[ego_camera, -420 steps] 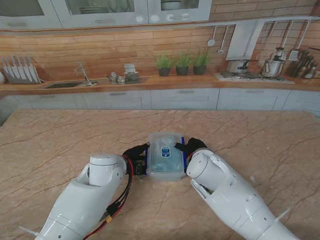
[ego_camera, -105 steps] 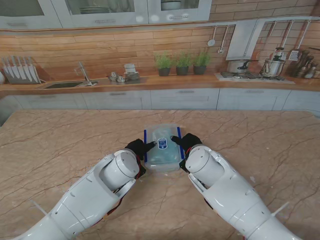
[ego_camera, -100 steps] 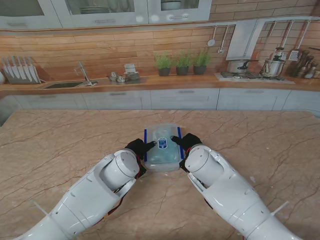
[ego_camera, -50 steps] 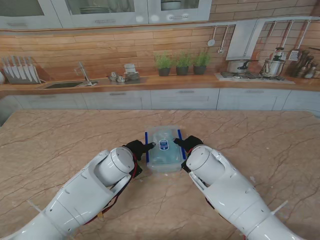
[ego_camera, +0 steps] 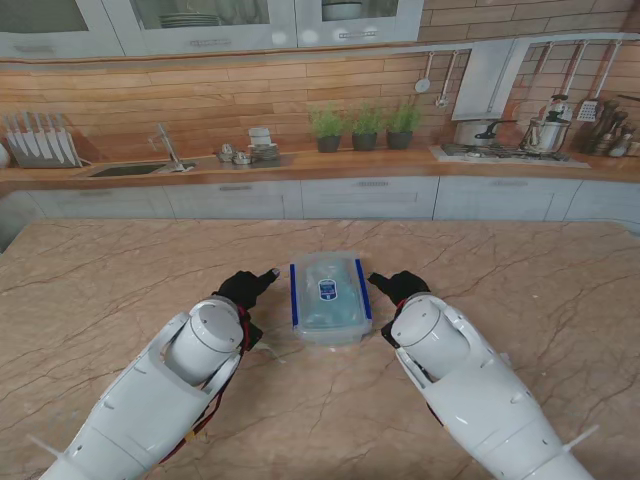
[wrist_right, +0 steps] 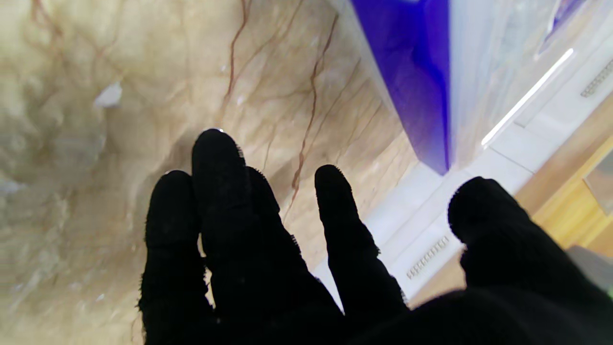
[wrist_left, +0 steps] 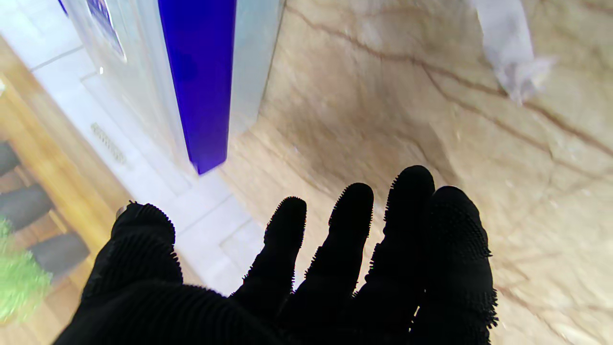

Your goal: Fold the bubble film and place it into the plastic crate

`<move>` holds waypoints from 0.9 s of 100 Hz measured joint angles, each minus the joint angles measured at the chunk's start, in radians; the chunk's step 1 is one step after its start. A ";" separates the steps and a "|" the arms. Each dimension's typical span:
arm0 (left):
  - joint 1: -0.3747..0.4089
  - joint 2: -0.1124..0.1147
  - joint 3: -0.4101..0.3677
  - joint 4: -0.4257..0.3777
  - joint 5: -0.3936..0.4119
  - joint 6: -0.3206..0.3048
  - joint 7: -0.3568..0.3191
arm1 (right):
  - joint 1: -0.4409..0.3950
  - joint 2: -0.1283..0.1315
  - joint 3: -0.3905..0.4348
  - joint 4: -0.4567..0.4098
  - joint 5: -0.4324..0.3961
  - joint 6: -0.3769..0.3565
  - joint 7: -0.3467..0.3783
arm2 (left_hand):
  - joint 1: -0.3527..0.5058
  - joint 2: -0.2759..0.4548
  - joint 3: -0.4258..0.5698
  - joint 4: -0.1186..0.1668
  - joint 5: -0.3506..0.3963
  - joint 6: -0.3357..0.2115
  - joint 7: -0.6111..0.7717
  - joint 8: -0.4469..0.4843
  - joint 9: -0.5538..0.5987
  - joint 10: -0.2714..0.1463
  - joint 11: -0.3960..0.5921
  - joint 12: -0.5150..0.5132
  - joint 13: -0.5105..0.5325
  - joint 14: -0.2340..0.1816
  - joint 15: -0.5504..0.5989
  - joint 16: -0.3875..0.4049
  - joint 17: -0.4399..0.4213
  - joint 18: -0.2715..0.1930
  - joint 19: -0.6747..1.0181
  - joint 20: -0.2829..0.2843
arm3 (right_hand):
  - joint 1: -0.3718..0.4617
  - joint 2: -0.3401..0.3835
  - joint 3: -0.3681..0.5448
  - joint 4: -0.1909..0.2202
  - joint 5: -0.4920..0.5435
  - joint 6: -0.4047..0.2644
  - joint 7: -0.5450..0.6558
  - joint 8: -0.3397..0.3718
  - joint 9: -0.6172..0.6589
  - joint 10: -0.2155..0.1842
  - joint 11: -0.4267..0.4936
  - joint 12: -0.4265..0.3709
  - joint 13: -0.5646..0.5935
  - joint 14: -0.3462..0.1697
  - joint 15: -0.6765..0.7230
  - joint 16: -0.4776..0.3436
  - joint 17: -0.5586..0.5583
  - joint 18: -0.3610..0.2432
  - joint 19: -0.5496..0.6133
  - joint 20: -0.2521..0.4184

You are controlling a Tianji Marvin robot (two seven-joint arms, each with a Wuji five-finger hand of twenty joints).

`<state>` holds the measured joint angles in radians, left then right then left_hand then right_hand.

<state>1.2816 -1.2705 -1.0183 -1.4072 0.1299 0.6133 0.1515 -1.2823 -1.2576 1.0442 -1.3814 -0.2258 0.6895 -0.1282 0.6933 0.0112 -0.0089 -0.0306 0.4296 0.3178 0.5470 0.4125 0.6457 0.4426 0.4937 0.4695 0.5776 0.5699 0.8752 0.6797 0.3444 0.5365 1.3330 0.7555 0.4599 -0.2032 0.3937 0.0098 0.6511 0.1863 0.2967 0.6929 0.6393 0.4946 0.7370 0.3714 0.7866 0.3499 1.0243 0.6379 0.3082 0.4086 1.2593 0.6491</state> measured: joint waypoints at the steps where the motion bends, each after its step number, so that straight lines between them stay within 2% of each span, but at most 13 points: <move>1: 0.005 0.000 -0.005 -0.003 0.003 -0.005 0.005 | -0.004 0.001 0.004 -0.004 -0.005 -0.003 -0.002 | 0.000 0.000 0.000 0.000 0.000 0.000 0.000 0.000 -0.003 0.000 -0.002 -0.001 -0.005 0.002 -0.001 0.000 -0.006 0.000 -0.005 0.000 | 0.000 0.000 0.000 0.000 -0.010 0.000 0.000 0.000 0.000 0.000 0.000 0.000 0.000 0.000 -0.001 0.000 0.000 0.000 -0.001 -0.001; 13: 0.069 0.001 -0.063 -0.037 0.022 -0.101 0.054 | -0.065 0.013 0.054 -0.063 -0.053 -0.059 -0.021 | 0.000 -0.022 -0.001 0.000 -0.006 -0.002 -0.039 -0.015 -0.054 0.003 -0.062 -0.023 -0.081 0.005 -0.078 -0.029 -0.098 0.001 -0.059 -0.001 | 0.000 0.000 0.000 0.000 -0.029 -0.015 0.001 0.000 -0.023 -0.003 -0.021 -0.010 -0.033 0.008 -0.032 -0.010 -0.028 0.000 -0.032 -0.010; 20: 0.103 0.008 -0.090 -0.053 0.020 -0.199 0.060 | -0.104 0.021 0.083 -0.091 -0.065 -0.137 -0.045 | 0.002 -0.028 -0.001 -0.001 -0.016 -0.016 -0.057 -0.015 -0.084 0.007 -0.088 -0.026 -0.136 0.005 -0.133 -0.049 -0.174 -0.011 -0.102 -0.019 | 0.000 0.000 0.000 0.000 -0.048 -0.029 0.001 0.000 -0.023 -0.024 -0.024 -0.011 -0.053 0.012 -0.046 -0.011 -0.040 -0.001 -0.049 -0.010; 25: 0.126 0.015 -0.106 -0.065 0.010 -0.267 0.058 | -0.130 0.026 0.098 -0.098 -0.076 -0.221 -0.078 | 0.024 -0.064 0.000 -0.001 -0.017 -0.028 -0.068 -0.015 -0.112 0.003 -0.111 -0.034 -0.186 -0.031 -0.203 -0.073 -0.267 -0.019 -0.210 -0.083 | -0.024 -0.004 0.023 -0.001 -0.063 -0.041 0.011 -0.017 -0.022 -0.037 -0.027 -0.011 -0.060 0.014 -0.062 -0.011 -0.043 -0.003 -0.066 -0.010; 28: 0.139 0.019 -0.115 -0.074 -0.002 -0.298 0.054 | -0.144 0.029 0.105 -0.101 -0.086 -0.264 -0.097 | 0.035 -0.080 0.001 -0.001 -0.018 -0.033 -0.077 -0.015 -0.140 -0.018 -0.124 -0.034 -0.216 -0.056 -0.244 -0.086 -0.311 -0.021 -0.280 -0.132 | -0.040 -0.025 0.029 -0.001 -0.061 -0.050 0.019 -0.025 -0.022 -0.045 -0.036 -0.011 -0.061 0.014 -0.075 -0.011 -0.047 -0.004 -0.072 -0.010; 36: 0.169 0.033 -0.139 -0.115 -0.060 -0.302 0.013 | -0.185 0.037 0.125 -0.133 -0.119 -0.304 -0.103 | 0.059 -0.101 0.002 -0.001 -0.040 -0.040 -0.096 -0.005 -0.199 -0.035 -0.154 -0.041 -0.270 -0.099 -0.335 -0.100 -0.368 -0.024 -0.398 -0.217 | -0.051 -0.024 0.034 -0.001 -0.083 -0.061 0.044 -0.036 -0.019 -0.061 -0.049 -0.014 -0.072 0.014 -0.109 -0.011 -0.064 -0.006 -0.106 -0.010; 43: 0.186 0.052 -0.153 -0.142 -0.077 -0.324 -0.076 | -0.224 0.048 0.142 -0.182 -0.124 -0.298 -0.082 | 0.083 -0.129 0.002 -0.001 -0.054 -0.055 -0.103 -0.008 -0.237 -0.056 -0.175 -0.049 -0.292 -0.132 -0.392 -0.120 -0.385 -0.035 -0.475 -0.255 | -0.062 -0.042 0.056 -0.001 -0.098 -0.064 0.076 -0.057 -0.019 -0.068 -0.069 -0.025 -0.094 0.016 -0.145 -0.011 -0.079 -0.006 -0.143 -0.013; 51: 0.202 0.070 -0.161 -0.146 -0.088 -0.455 -0.121 | -0.261 0.058 0.156 -0.225 -0.119 -0.317 -0.061 | 0.096 -0.135 0.002 -0.001 -0.072 -0.074 -0.115 0.000 -0.261 -0.079 -0.199 -0.063 -0.318 -0.166 -0.480 -0.150 -0.393 -0.058 -0.537 -0.270 | -0.062 -0.063 0.067 -0.001 -0.110 -0.074 0.092 -0.077 -0.024 -0.088 -0.086 -0.033 -0.141 0.017 -0.216 -0.034 -0.101 -0.006 -0.202 -0.016; 57: 0.218 0.079 -0.170 -0.153 -0.113 -0.543 -0.135 | -0.286 0.065 0.166 -0.242 -0.114 -0.375 -0.043 | 0.098 -0.165 0.002 -0.001 -0.083 -0.091 -0.129 0.000 -0.272 -0.095 -0.217 -0.075 -0.330 -0.192 -0.508 -0.161 -0.394 -0.075 -0.568 -0.271 | -0.062 -0.103 0.086 -0.001 -0.122 -0.084 0.111 -0.077 -0.031 -0.104 -0.103 -0.043 -0.165 0.010 -0.286 -0.050 -0.111 -0.007 -0.245 -0.017; 67: 0.252 0.095 -0.197 -0.193 -0.117 -0.573 -0.197 | -0.327 0.076 0.187 -0.263 -0.111 -0.509 -0.023 | 0.110 -0.189 0.002 -0.001 -0.083 -0.096 -0.147 0.000 -0.278 -0.104 -0.233 -0.087 -0.330 -0.204 -0.557 -0.183 -0.394 -0.095 -0.627 -0.271 | -0.062 -0.168 0.111 -0.001 -0.132 -0.103 0.137 -0.078 -0.034 -0.140 -0.112 -0.043 -0.175 -0.023 -0.326 -0.062 -0.116 -0.017 -0.280 -0.017; 73: 0.269 0.104 -0.200 -0.204 -0.083 -0.623 -0.191 | -0.349 0.081 0.190 -0.271 -0.120 -0.580 -0.039 | 0.121 -0.222 0.005 -0.001 -0.083 -0.097 -0.153 0.000 -0.278 -0.104 -0.240 -0.089 -0.330 -0.206 -0.573 -0.186 -0.389 -0.110 -0.659 -0.271 | -0.061 -0.221 0.120 -0.002 -0.132 -0.112 0.151 -0.078 -0.030 -0.154 -0.112 -0.043 -0.169 -0.041 -0.334 -0.062 -0.103 -0.019 -0.290 -0.017; 83: 0.291 0.109 -0.200 -0.200 0.037 -0.768 -0.116 | -0.385 0.083 0.199 -0.286 -0.183 -0.689 -0.092 | 0.120 -0.262 0.015 -0.001 -0.082 -0.106 -0.166 0.000 -0.277 -0.117 -0.243 -0.097 -0.330 -0.225 -0.597 -0.197 -0.380 -0.137 -0.702 -0.270 | -0.061 -0.253 0.133 -0.002 -0.132 -0.130 0.173 -0.078 -0.026 -0.180 -0.114 -0.043 -0.169 -0.069 -0.367 -0.065 -0.090 -0.039 -0.316 -0.011; 90: 0.303 0.109 -0.210 -0.200 0.052 -0.820 -0.104 | -0.413 0.086 0.212 -0.301 -0.197 -0.760 -0.093 | 0.117 -0.281 0.027 -0.001 -0.081 -0.117 -0.179 0.000 -0.277 -0.129 -0.262 -0.101 -0.327 -0.235 -0.608 -0.200 -0.368 -0.149 -0.739 -0.270 | -0.060 -0.284 0.144 -0.002 -0.141 -0.150 0.186 -0.080 -0.025 -0.203 -0.132 -0.043 -0.169 -0.090 -0.392 -0.073 -0.080 -0.052 -0.346 -0.010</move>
<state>1.5844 -1.1610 -1.2278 -1.6071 0.1818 -0.2066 0.0479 -1.6949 -1.1717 1.2565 -1.6828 -0.4231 -0.0707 -0.2212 0.8104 -0.2698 0.0176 -0.0312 0.3482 0.2011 0.3684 0.4127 0.3687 0.3141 0.2313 0.3688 0.2510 0.3354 0.2677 0.4798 -0.0240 0.3872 0.5941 0.4856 0.3998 -0.4871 0.5374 0.0079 0.5105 0.0368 0.4824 0.6132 0.6144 0.2919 0.6051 0.3287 0.6180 0.2597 0.6318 0.5648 0.2284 0.3568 0.9133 0.6387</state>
